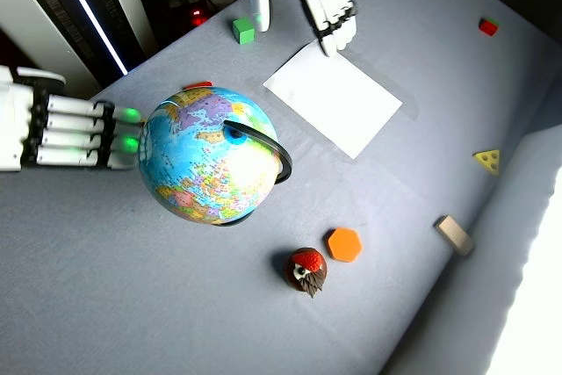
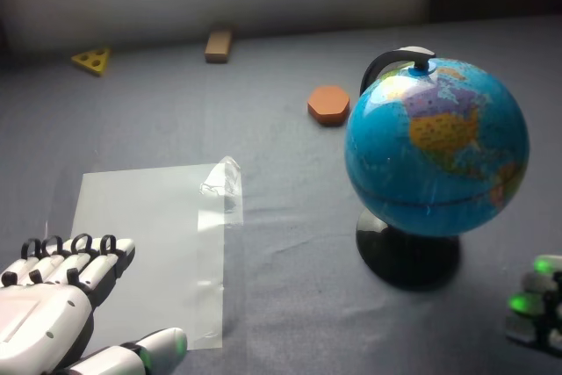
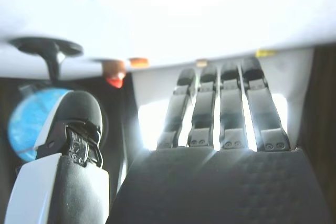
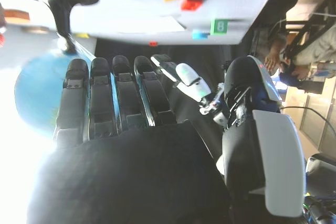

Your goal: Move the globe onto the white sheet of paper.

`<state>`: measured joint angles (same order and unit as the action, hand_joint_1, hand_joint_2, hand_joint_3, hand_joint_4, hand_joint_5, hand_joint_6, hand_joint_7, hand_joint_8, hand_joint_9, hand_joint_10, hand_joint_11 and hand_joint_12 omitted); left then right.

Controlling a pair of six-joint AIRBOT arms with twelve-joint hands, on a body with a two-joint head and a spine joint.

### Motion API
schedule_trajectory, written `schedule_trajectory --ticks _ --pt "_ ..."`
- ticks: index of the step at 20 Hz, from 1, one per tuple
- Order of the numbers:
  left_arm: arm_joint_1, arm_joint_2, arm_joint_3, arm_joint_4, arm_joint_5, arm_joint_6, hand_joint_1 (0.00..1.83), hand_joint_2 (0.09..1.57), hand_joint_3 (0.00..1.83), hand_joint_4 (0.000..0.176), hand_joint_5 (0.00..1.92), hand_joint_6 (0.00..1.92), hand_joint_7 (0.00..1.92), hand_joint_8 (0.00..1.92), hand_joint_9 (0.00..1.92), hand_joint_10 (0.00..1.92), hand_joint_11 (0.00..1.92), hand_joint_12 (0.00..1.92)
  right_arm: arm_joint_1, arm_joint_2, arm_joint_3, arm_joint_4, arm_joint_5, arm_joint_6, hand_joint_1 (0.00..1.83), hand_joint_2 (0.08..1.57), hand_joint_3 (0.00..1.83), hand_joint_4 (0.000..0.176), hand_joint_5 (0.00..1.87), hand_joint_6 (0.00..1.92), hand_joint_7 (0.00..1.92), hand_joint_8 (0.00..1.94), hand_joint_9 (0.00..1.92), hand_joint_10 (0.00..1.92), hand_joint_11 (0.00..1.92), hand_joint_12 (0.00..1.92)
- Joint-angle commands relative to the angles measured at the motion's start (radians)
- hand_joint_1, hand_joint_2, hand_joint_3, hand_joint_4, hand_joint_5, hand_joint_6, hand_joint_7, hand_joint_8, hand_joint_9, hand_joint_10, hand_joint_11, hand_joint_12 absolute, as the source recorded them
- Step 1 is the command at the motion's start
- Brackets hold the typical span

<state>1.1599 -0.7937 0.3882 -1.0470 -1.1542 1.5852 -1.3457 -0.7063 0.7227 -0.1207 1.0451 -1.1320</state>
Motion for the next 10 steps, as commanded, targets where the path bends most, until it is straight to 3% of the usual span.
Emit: schedule_trajectory --ticks 1,4,7,9,10 --pt "0.003 -0.006 0.009 0.069 -0.095 -0.015 0.00 1.18 0.00 0.000 0.05 0.01 0.06 0.00 0.05 0.01 0.00 0.23 0.008 -0.006 0.015 -0.012 0.120 0.008 0.00 1.15 0.00 0.000 0.00 0.00 0.00 0.00 0.00 0.00 0.00 0.00" --pt "0.047 -0.008 0.027 0.123 -0.105 -0.048 0.00 1.20 0.00 0.000 0.08 0.00 0.11 0.00 0.12 0.01 0.00 0.42 0.055 -0.042 0.110 -0.089 0.046 0.108 0.00 1.15 0.00 0.000 0.00 0.00 0.00 0.00 0.00 0.00 0.00 0.00" --pt "0.088 -0.017 0.057 0.177 -0.105 -0.097 0.00 1.20 0.00 0.000 0.08 0.00 0.12 0.00 0.12 0.01 0.00 0.44 0.115 -0.078 0.203 -0.138 -0.027 0.207 0.00 1.15 0.00 0.000 0.00 0.00 0.00 0.00 0.00 0.00 0.00 0.00" --pt "0.111 -0.022 0.073 0.206 -0.106 -0.124 0.00 1.22 0.01 0.000 0.01 0.00 0.09 0.00 0.11 0.00 0.00 0.40 0.166 -0.096 0.244 -0.196 -0.064 0.214 0.00 1.15 0.00 0.000 0.00 0.00 0.00 0.00 0.00 0.00 0.00 0.00" --pt "0.122 -0.022 0.079 0.223 -0.105 -0.130 0.00 1.21 0.00 0.000 0.05 0.00 0.10 0.00 0.13 0.00 0.00 0.58 0.193 -0.103 0.258 -0.208 -0.076 0.213 0.00 1.15 0.00 0.000 0.00 0.00 0.00 0.00 0.00 0.00 0.00 0.00"
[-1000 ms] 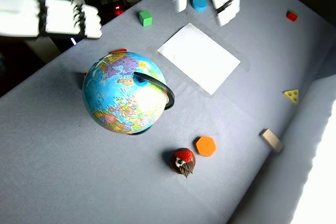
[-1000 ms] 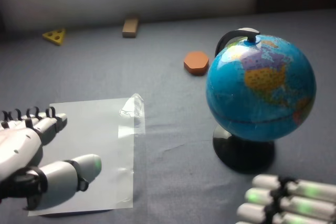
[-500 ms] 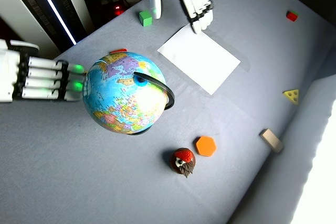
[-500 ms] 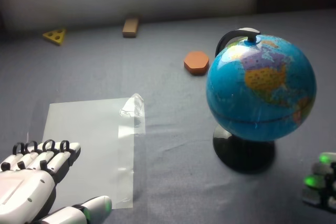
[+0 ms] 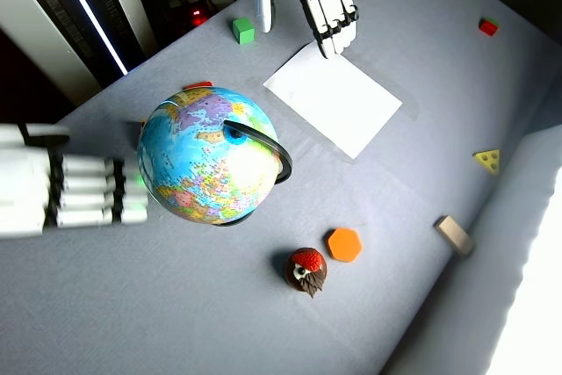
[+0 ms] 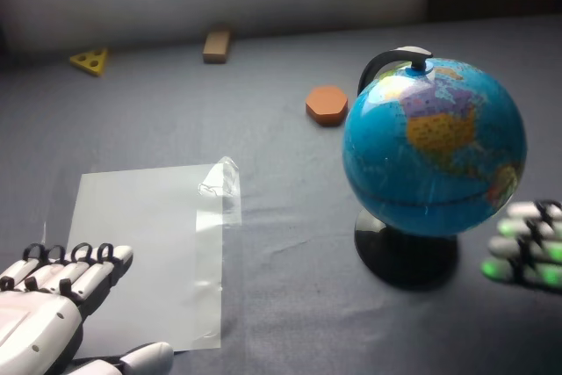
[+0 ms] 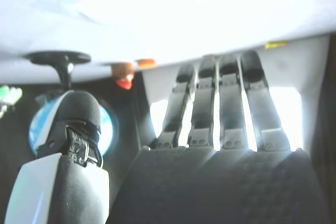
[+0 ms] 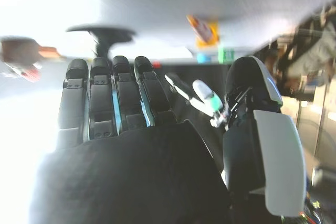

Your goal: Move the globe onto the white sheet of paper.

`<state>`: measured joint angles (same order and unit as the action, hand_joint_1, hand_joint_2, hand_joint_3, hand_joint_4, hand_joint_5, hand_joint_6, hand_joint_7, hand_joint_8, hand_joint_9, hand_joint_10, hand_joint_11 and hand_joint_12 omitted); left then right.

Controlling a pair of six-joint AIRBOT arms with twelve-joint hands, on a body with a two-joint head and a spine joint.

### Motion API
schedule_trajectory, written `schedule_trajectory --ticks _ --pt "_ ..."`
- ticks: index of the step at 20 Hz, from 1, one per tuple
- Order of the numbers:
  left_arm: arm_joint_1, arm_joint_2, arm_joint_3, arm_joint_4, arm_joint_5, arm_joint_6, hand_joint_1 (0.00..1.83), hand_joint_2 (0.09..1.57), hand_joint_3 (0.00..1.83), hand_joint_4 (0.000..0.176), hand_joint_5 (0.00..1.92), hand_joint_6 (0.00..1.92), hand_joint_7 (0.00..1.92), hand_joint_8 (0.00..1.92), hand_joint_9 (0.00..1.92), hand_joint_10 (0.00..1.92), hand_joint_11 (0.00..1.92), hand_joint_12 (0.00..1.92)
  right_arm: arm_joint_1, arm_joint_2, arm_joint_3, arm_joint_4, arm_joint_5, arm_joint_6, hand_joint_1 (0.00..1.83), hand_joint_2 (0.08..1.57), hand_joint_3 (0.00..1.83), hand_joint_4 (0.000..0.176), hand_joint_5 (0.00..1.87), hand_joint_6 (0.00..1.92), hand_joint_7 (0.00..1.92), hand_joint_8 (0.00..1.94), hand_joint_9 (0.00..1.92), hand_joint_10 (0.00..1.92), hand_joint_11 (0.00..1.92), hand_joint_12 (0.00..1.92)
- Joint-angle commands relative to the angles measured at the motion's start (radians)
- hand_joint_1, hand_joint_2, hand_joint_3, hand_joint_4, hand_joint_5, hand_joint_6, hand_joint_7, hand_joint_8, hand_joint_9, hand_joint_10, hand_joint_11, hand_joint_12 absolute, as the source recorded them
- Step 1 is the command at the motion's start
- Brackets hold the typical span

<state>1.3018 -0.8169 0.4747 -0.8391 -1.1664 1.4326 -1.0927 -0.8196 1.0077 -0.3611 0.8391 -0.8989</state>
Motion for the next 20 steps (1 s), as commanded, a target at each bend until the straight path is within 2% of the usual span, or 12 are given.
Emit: schedule_trajectory --ticks 1,3,4,7,10,11,12,13,15,17,20 --pt "0.000 -0.008 0.011 0.042 -0.093 -0.010 0.00 1.21 0.00 0.000 0.06 0.01 0.11 0.00 0.14 0.00 0.00 0.63 0.023 -0.001 0.024 -0.001 0.063 0.059 0.00 1.15 0.00 0.000 0.00 0.00 0.00 0.00 0.00 0.00 0.00 0.00" --pt "0.011 -0.008 0.017 0.074 -0.093 -0.013 0.00 1.22 0.00 0.000 0.09 0.01 0.14 0.01 0.14 0.00 0.00 0.70 0.051 -0.015 0.065 -0.052 0.059 0.143 0.00 1.15 0.00 0.000 0.00 0.00 0.00 0.00 0.00 0.00 0.00 0.00" --pt "0.025 -0.007 0.020 0.099 -0.093 -0.013 0.00 1.22 0.00 0.000 0.09 0.01 0.14 0.01 0.14 0.00 0.00 0.70 0.093 -0.030 0.097 -0.116 0.044 0.192 0.00 1.15 0.00 0.000 0.00 0.00 0.00 0.00 0.00 0.00 0.00 0.00" --pt "0.062 -0.020 0.038 0.159 -0.096 -0.047 0.00 1.20 0.00 0.000 0.09 0.00 0.18 0.01 0.13 0.00 0.00 0.70 0.156 -0.063 0.149 -0.214 0.007 0.243 0.00 1.15 0.00 0.000 0.00 0.00 0.00 0.00 0.00 0.00 0.00 0.00" --pt "0.072 -0.017 0.050 0.171 -0.098 -0.048 0.00 1.19 0.00 0.000 0.04 0.00 0.15 0.00 0.13 0.00 0.00 0.71 0.246 -0.106 0.203 -0.355 -0.052 0.340 0.00 1.15 0.00 0.000 0.00 0.00 0.00 0.00 0.00 0.00 0.00 0.00" --pt "0.078 -0.015 0.052 0.177 -0.102 -0.049 0.00 1.18 0.00 0.000 0.07 0.01 0.14 0.00 0.11 0.00 0.00 0.56 0.273 -0.123 0.221 -0.401 -0.079 0.371 0.00 1.15 0.00 0.000 0.00 0.00 0.00 0.00 0.00 0.00 0.00 0.00" --pt "0.086 -0.014 0.057 0.190 -0.104 -0.057 0.00 1.18 0.00 0.000 0.08 0.01 0.14 0.00 0.11 0.00 0.00 0.55 0.302 -0.142 0.241 -0.437 -0.103 0.406 0.00 1.15 0.00 0.000 0.00 0.00 0.00 0.00 0.00 0.00 0.00 0.00" --pt "0.093 -0.016 0.060 0.197 -0.105 -0.063 0.00 1.18 0.00 0.000 0.07 0.01 0.14 0.00 0.09 0.01 0.00 0.45 0.335 -0.162 0.264 -0.488 -0.119 0.452 0.00 1.15 0.00 0.000 0.00 0.00 0.00 0.00 0.00 0.00 0.00 0.00" --pt "0.100 -0.022 0.062 0.208 -0.122 -0.049 0.00 1.18 0.00 0.000 0.05 0.00 0.12 0.00 0.08 0.00 0.00 0.35 0.350 -0.177 0.274 -0.516 -0.127 0.448 0.00 1.15 0.00 0.000 0.00 0.00 0.00 0.00 0.01 0.00 0.00 0.00" --pt "0.101 -0.037 0.069 0.208 -0.152 -0.038 0.00 1.18 0.00 0.000 0.05 0.00 0.11 0.00 0.07 0.00 0.00 0.35 0.357 -0.185 0.274 -0.532 -0.147 0.447 0.00 1.15 0.00 0.000 0.00 0.00 0.00 0.00 0.01 0.00 0.00 0.00" --pt "0.109 -0.058 0.087 0.202 -0.152 -0.037 0.00 1.19 0.00 0.000 0.14 0.02 0.19 0.01 0.13 0.01 0.00 0.57 0.359 -0.198 0.273 -0.539 -0.170 0.447 0.00 1.15 0.00 0.000 0.00 0.00 0.00 0.00 0.01 0.00 0.00 0.00"
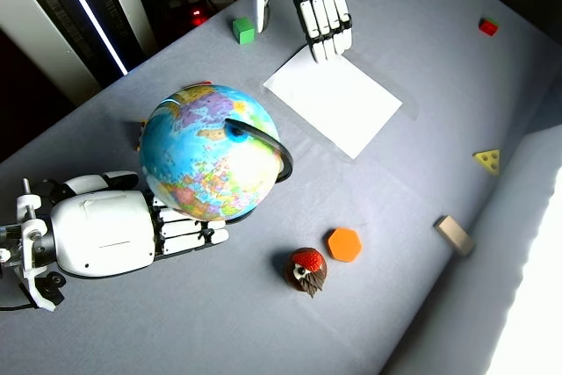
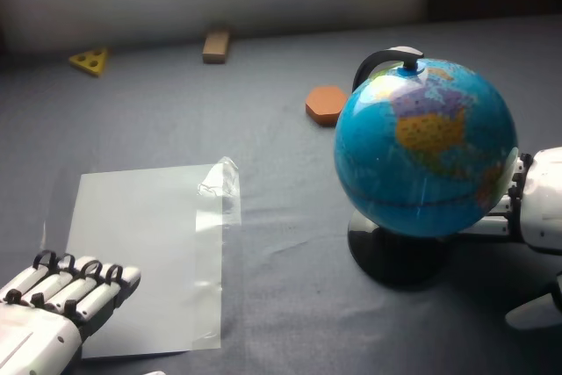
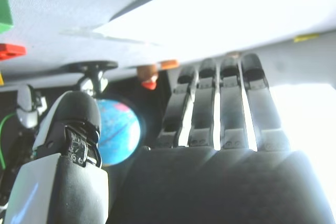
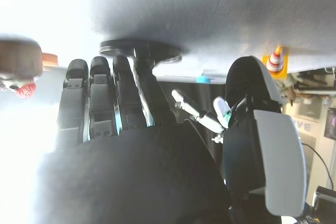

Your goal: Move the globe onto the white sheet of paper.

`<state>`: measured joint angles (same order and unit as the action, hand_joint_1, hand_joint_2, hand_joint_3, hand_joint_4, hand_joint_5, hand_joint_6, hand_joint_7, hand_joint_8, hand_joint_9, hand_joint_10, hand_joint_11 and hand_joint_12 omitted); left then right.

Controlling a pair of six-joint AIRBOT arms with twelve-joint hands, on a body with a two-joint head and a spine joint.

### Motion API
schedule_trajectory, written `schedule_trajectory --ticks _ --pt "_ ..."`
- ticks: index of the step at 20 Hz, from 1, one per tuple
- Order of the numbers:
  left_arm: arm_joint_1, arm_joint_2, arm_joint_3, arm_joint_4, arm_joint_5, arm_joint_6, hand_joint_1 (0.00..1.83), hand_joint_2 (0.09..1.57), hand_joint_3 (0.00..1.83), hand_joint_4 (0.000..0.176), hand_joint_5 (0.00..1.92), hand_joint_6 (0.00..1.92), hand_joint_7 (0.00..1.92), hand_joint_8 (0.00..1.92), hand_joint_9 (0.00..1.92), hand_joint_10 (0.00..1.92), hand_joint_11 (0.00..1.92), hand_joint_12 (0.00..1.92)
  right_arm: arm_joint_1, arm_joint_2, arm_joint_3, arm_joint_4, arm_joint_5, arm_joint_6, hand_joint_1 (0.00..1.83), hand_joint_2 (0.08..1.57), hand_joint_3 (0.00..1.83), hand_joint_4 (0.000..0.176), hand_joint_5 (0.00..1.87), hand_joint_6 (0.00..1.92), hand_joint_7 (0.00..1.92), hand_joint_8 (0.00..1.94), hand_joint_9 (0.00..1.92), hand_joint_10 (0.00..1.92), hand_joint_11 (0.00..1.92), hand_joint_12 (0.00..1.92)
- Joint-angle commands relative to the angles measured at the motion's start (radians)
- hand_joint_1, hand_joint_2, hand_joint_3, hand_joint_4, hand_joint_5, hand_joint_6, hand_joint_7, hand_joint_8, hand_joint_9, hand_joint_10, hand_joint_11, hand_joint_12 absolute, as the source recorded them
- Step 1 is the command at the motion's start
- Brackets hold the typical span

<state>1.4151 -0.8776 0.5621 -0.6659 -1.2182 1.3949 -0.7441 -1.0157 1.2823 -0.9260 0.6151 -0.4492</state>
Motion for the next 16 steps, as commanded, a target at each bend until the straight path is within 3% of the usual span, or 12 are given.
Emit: schedule_trajectory --ticks 1,5,11,16 --pt "-0.001 -0.005 0.010 0.038 -0.101 -0.002 0.00 1.19 0.00 0.000 0.16 0.02 0.20 0.01 0.14 0.01 0.00 0.61 0.009 -0.005 -0.004 0.026 0.053 -0.003 0.00 1.16 0.00 0.000 0.00 0.00 0.00 0.00 0.01 0.00 0.00 0.00" --pt "0.007 -0.022 0.034 0.046 -0.097 -0.005 0.00 1.19 0.00 0.000 0.18 0.01 0.22 0.00 0.15 0.00 0.00 0.68 0.024 -0.012 -0.030 0.025 0.028 -0.013 0.00 1.16 0.00 0.000 0.00 0.00 0.00 0.00 0.01 0.00 0.00 0.00" --pt "0.011 -0.023 0.038 0.050 -0.085 0.004 0.00 1.19 0.00 0.000 0.17 0.01 0.24 0.00 0.21 0.01 0.00 0.73 0.126 -0.073 -0.063 0.026 -0.103 -0.019 0.00 1.16 0.00 0.000 0.00 0.00 0.00 0.00 0.01 0.00 0.00 0.00" --pt "0.011 -0.025 0.035 0.050 -0.085 0.005 0.00 1.20 0.00 0.000 0.06 0.00 0.17 0.00 0.14 0.00 0.00 0.55 0.199 -0.142 -0.067 0.027 -0.205 -0.022 0.00 1.16 0.00 0.000 0.00 0.00 0.00 0.00 0.01 0.00 0.00 0.00"
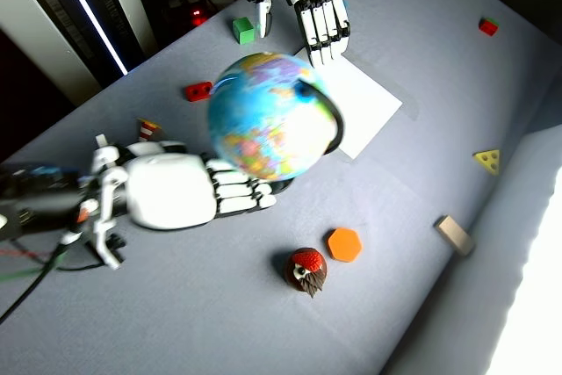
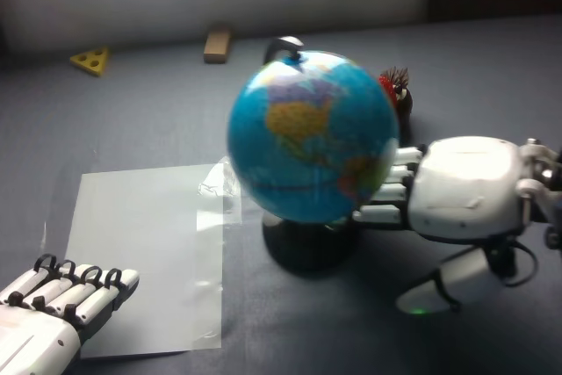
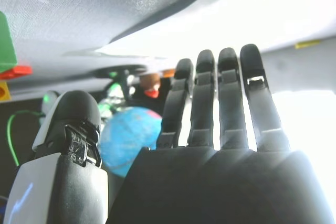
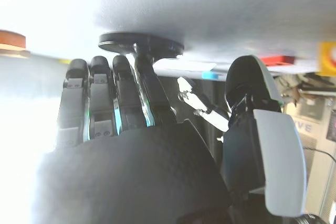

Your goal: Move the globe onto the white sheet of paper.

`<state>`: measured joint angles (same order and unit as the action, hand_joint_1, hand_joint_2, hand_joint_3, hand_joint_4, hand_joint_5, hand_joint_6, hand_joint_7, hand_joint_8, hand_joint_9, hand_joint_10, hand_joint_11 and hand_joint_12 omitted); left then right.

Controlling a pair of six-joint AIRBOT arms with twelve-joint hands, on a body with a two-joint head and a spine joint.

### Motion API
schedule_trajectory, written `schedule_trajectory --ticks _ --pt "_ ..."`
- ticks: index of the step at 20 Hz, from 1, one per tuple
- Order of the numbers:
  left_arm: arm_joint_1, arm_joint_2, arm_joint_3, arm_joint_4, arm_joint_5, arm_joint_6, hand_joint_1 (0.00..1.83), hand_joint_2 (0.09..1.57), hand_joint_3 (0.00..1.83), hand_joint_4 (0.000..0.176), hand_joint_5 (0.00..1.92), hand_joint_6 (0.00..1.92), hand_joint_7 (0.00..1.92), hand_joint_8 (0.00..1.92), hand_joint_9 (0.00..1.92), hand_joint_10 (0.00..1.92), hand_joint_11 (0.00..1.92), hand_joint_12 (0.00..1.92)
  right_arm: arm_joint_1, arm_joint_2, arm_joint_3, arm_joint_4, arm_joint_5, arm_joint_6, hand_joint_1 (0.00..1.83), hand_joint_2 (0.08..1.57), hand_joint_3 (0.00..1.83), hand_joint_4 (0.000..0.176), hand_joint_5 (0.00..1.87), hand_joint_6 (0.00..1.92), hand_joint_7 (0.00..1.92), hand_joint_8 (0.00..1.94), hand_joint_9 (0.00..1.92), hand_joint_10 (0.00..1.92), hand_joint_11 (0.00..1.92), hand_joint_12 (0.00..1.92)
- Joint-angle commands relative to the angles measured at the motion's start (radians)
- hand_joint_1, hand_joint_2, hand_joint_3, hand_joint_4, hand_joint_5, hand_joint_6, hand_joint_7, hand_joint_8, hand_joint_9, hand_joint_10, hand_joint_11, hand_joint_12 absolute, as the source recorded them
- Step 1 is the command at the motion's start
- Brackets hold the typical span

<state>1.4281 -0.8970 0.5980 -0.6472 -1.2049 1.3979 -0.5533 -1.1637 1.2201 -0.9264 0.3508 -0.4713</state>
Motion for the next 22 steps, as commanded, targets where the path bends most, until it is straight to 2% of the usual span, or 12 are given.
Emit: schedule_trajectory --ticks 1,4,6,7,13,14,16,18,20,22 --pt "-0.002 -0.005 -0.002 0.030 -0.098 0.001 0.00 1.20 0.00 0.000 0.06 0.00 0.17 0.00 0.14 0.00 0.00 0.55 0.017 -0.006 -0.006 0.031 0.046 0.000 0.00 1.16 0.00 0.000 0.00 0.00 0.00 0.00 0.01 0.00 0.00 0.00" --pt "-0.003 -0.006 -0.007 0.022 -0.098 0.000 0.00 1.20 0.00 0.000 0.13 0.02 0.22 0.01 0.21 0.02 0.00 0.71 0.044 -0.046 -0.017 0.105 -0.001 -0.093 0.00 1.16 0.00 0.000 0.00 0.00 0.00 0.00 0.01 0.00 0.00 0.00" --pt "-0.005 -0.006 -0.007 0.018 -0.098 -0.001 0.00 1.20 0.00 0.000 0.16 0.03 0.22 0.01 0.22 0.02 0.00 0.71 0.062 -0.069 -0.021 0.108 -0.028 -0.096 0.00 1.16 0.00 0.000 0.00 0.00 0.00 0.00 0.01 0.00 0.00 0.00" --pt "-0.008 -0.005 -0.009 0.011 -0.098 -0.004 0.00 1.20 0.00 0.000 0.16 0.03 0.22 0.01 0.22 0.02 0.00 0.71 0.090 -0.108 -0.028 0.170 -0.081 -0.140 0.00 1.16 0.00 0.000 0.00 0.00 0.00 0.00 0.01 0.00 0.00 0.00" --pt "-0.010 -0.003 -0.012 0.005 -0.098 -0.010 0.00 1.20 0.00 0.000 0.14 0.01 0.21 0.00 0.20 0.01 0.00 0.72 0.101 -0.114 -0.055 0.175 -0.091 -0.166 0.00 1.16 0.00 0.000 0.00 0.00 0.00 0.00 0.01 0.00 0.00 0.00" --pt "-0.009 -0.004 -0.012 0.005 -0.098 -0.010 0.00 1.20 0.00 0.000 0.12 0.00 0.18 0.00 0.18 0.01 0.00 0.58 0.102 -0.115 -0.058 0.184 -0.092 -0.172 0.00 1.16 0.00 0.000 0.00 0.00 0.00 0.00 0.01 0.00 0.00 0.00" --pt "-0.008 -0.004 -0.013 0.005 -0.098 -0.010 0.00 1.20 0.00 0.000 0.12 0.00 0.18 0.00 0.16 0.00 0.00 0.51 0.107 -0.119 -0.064 0.230 -0.100 -0.218 0.00 1.16 0.00 0.000 0.00 0.00 0.00 0.00 0.01 0.00 0.00 0.00" --pt "-0.006 -0.005 -0.014 0.005 -0.092 -0.011 0.00 1.21 0.00 0.000 0.14 0.01 0.22 0.01 0.21 0.01 0.00 0.67 0.117 -0.128 -0.069 0.238 -0.119 -0.227 0.00 1.16 0.00 0.000 0.00 0.00 0.00 0.00 0.02 0.01 0.00 0.00" --pt "-0.004 -0.006 -0.016 0.005 -0.090 -0.011 0.00 1.21 0.00 0.000 0.15 0.01 0.23 0.00 0.21 0.01 0.00 0.65 0.128 -0.146 -0.070 0.258 -0.146 -0.246 0.00 1.16 0.00 0.000 0.00 0.00 0.00 0.00 0.02 0.01 0.00 0.00" --pt "-0.003 -0.006 -0.017 0.004 -0.090 -0.011 0.00 1.20 0.00 0.000 0.14 0.00 0.24 0.01 0.22 0.01 0.00 0.66 0.132 -0.165 -0.070 0.334 -0.161 -0.331 0.00 1.16 0.00 0.000 0.00 0.00 0.00 0.00 0.02 0.01 0.00 0.00"
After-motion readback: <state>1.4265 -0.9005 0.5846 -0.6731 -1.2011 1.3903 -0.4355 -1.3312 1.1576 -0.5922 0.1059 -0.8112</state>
